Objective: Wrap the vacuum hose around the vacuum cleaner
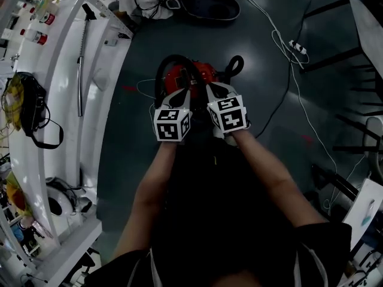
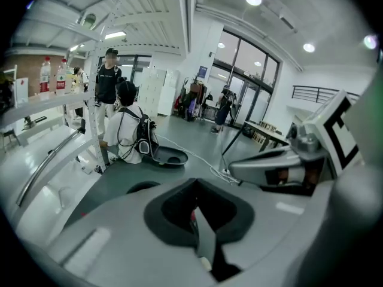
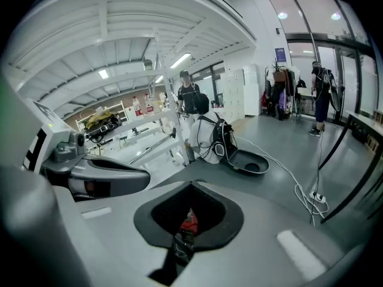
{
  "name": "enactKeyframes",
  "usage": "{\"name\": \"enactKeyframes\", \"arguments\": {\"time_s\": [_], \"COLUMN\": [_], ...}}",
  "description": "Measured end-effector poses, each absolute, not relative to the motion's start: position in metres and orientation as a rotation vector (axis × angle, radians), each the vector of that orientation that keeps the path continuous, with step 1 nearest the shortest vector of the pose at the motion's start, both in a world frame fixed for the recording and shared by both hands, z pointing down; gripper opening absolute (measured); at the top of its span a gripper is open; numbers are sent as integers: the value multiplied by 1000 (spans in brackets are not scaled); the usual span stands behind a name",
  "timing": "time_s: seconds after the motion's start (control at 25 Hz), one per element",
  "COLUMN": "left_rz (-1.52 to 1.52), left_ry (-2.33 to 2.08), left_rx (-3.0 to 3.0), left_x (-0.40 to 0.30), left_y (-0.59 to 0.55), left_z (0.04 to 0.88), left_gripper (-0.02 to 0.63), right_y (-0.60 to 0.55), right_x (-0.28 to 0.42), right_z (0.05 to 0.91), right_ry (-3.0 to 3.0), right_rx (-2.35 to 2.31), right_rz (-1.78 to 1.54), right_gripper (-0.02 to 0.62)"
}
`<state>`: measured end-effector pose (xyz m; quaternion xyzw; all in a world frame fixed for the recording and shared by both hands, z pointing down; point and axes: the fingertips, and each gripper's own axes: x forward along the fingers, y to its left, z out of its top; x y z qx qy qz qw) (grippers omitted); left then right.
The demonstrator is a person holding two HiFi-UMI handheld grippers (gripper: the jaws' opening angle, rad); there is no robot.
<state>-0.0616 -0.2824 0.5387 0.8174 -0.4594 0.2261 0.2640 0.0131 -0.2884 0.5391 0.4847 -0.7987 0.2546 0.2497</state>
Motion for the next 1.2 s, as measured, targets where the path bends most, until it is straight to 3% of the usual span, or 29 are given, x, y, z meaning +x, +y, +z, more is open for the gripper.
{"name": "enactKeyframes", "arguments": {"time_s": [1.2], "left_rz": [571], "left_ry": [-1340], "left_rx": [2185], "left_x": [-68], "left_y": [-288], "left_z": [516], "left_gripper": [9], "right_y": [-297], "right_x": [1], "right_z": [518], "right_ry": [-2250], "right_rx": [1304], "right_rz": [641], "right_gripper": [-5]}}
